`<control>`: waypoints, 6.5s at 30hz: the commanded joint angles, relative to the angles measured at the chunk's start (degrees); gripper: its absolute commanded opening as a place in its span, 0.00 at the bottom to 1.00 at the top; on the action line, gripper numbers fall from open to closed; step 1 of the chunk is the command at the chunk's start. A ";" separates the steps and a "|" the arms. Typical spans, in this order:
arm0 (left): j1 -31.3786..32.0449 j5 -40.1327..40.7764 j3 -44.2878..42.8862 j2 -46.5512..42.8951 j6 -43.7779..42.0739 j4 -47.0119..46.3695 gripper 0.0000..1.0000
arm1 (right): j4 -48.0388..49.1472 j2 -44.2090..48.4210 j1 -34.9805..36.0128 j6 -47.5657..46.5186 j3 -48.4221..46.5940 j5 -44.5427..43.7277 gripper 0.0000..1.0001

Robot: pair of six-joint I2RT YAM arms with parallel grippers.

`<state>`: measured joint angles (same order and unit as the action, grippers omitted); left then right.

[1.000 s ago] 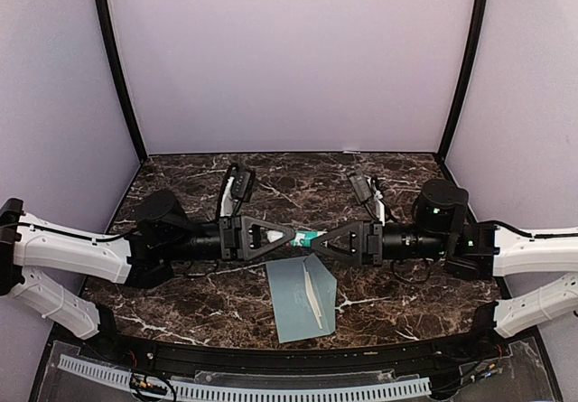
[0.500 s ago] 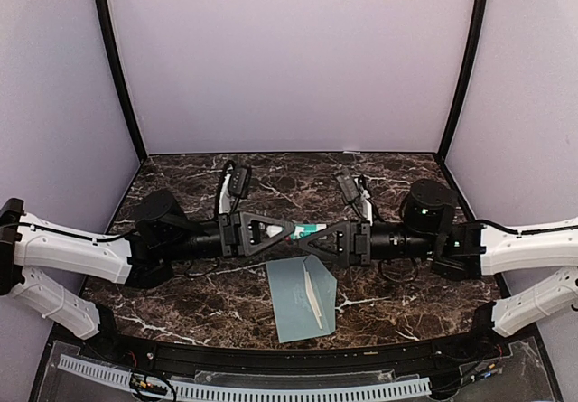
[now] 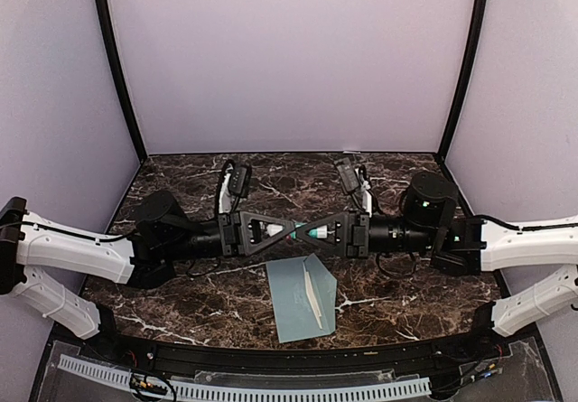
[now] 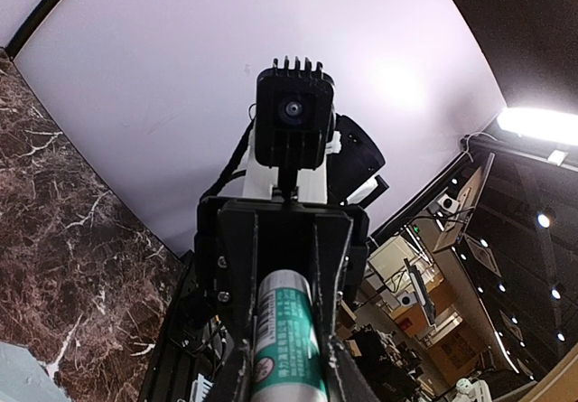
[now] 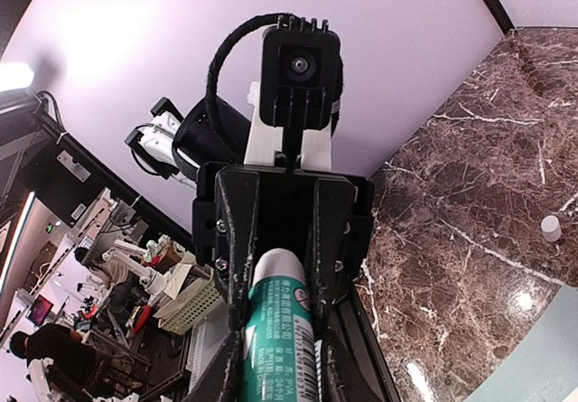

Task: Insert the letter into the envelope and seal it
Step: Adjust the solid glue, then paint the envelope at the center of the board.

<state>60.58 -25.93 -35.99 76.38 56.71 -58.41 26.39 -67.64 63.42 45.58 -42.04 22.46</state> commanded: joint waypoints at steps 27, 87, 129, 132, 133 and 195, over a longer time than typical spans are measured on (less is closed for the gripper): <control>-0.96 11.23 5.76 -7.94 -2.58 18.13 0.76 | -25.50 7.23 0.45 -6.12 2.69 -14.45 0.12; -1.07 13.05 2.95 23.91 -8.31 23.57 0.13 | -41.04 -24.45 7.94 -4.27 -8.31 -27.64 0.10; -1.06 13.18 3.19 26.37 -9.42 27.46 0.04 | -45.37 -33.71 2.91 -6.00 -17.42 -30.11 0.09; -1.07 13.25 2.85 26.37 -9.62 27.76 0.04 | -46.29 -33.50 2.94 -6.53 -17.88 -28.60 0.08; -1.07 13.26 2.76 26.37 -9.65 27.84 0.04 | -46.61 -33.31 3.05 -6.63 -17.95 -27.97 0.08; -1.07 12.67 1.72 28.50 -11.01 29.46 0.01 | -52.39 -37.31 0.05 -11.39 -20.80 -26.64 0.06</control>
<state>59.61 -13.06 -34.81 102.72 46.68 -35.38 -23.75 -101.36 64.69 35.55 -62.85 -2.55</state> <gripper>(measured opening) 0.011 0.201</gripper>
